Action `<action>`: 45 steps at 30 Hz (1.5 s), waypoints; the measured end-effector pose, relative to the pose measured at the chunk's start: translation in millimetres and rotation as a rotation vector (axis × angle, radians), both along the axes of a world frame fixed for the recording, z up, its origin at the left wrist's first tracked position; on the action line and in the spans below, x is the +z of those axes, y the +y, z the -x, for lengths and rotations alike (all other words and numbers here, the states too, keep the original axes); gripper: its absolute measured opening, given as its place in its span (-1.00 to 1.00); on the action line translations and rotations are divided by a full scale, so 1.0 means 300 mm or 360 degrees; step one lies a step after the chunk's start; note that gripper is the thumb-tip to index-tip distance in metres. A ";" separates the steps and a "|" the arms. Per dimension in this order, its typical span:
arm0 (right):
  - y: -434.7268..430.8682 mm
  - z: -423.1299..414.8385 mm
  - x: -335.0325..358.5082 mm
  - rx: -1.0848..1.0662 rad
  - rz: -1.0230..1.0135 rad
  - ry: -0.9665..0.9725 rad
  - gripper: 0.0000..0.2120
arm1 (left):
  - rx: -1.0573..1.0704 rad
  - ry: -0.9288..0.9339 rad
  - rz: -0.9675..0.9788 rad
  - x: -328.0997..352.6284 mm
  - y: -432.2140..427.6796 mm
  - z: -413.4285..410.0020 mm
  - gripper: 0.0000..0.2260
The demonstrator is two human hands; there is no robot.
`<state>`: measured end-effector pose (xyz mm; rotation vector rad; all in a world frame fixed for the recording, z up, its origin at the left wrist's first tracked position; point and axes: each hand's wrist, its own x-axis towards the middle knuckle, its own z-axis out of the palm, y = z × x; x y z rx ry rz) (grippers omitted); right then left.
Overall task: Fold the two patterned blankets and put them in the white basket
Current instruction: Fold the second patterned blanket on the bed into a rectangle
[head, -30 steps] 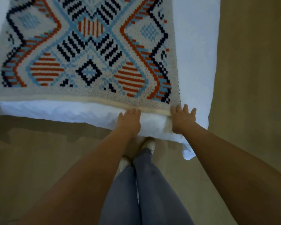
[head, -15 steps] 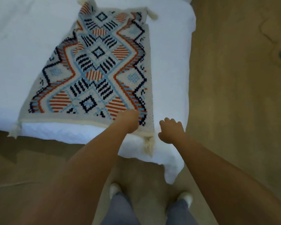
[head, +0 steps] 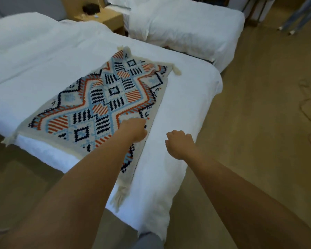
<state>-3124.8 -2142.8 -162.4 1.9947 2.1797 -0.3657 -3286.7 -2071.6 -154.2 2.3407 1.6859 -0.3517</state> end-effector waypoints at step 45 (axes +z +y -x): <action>2.286 -1.081 -0.172 0.0873 0.0381 -0.0242 -0.57 | 0.0967 0.0095 0.0300 -0.294 1.850 -1.067 -0.54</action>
